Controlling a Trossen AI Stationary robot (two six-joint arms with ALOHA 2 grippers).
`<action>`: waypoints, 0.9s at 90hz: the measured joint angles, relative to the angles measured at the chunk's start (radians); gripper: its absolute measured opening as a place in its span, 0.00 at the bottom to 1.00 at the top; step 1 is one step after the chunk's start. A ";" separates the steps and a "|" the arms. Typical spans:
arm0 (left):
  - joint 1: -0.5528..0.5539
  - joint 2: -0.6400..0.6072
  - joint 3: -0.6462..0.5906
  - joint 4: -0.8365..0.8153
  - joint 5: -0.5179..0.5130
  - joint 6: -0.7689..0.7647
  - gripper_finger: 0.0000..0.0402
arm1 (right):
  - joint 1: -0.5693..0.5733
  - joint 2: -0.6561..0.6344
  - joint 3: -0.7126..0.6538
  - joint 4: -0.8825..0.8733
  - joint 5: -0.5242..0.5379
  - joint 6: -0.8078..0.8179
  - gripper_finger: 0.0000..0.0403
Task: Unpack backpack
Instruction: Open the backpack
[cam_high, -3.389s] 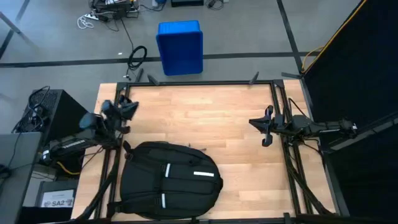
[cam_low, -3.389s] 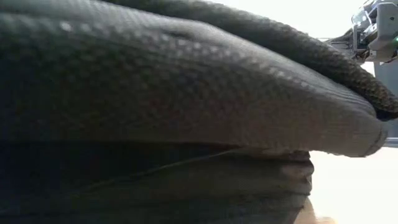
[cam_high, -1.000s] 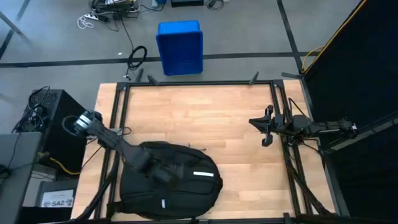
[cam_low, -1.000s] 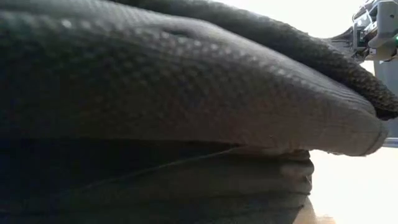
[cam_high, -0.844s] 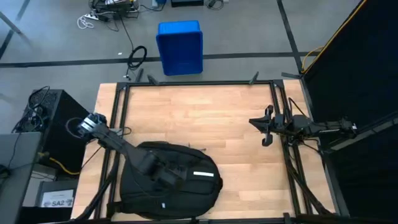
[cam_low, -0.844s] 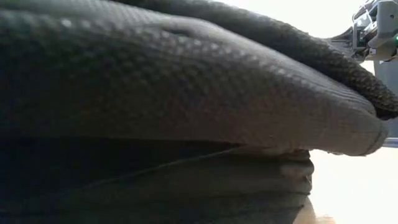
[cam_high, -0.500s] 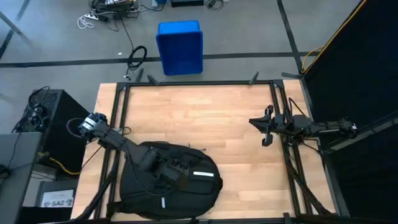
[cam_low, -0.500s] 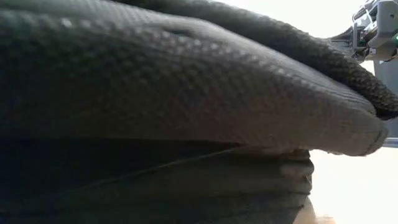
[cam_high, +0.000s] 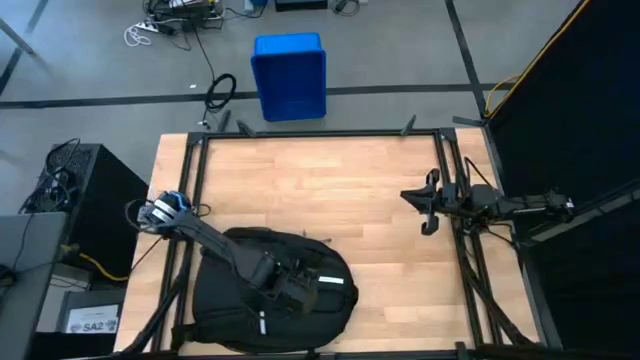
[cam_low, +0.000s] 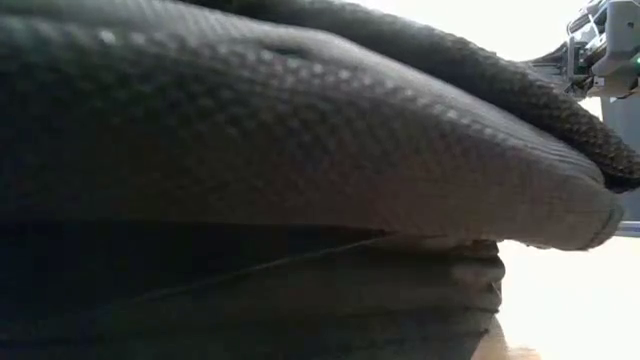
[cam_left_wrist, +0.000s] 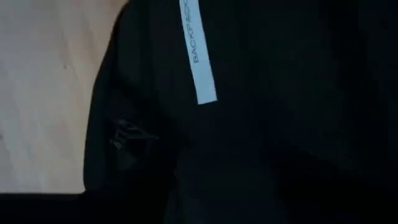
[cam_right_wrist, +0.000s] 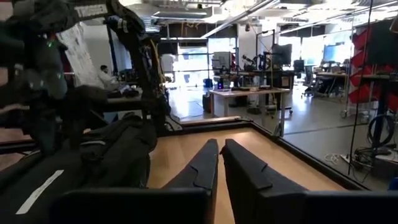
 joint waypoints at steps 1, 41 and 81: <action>0.001 0.003 0.000 0.000 0.000 0.005 0.59 | 0.000 0.000 0.000 0.000 0.000 0.000 0.02; 0.056 0.090 0.001 -0.109 -0.019 0.091 0.57 | 0.000 0.000 0.000 0.003 0.000 0.000 0.00; 0.267 0.091 0.000 0.086 -0.136 0.393 0.37 | 0.000 0.000 0.000 0.003 0.000 0.000 0.00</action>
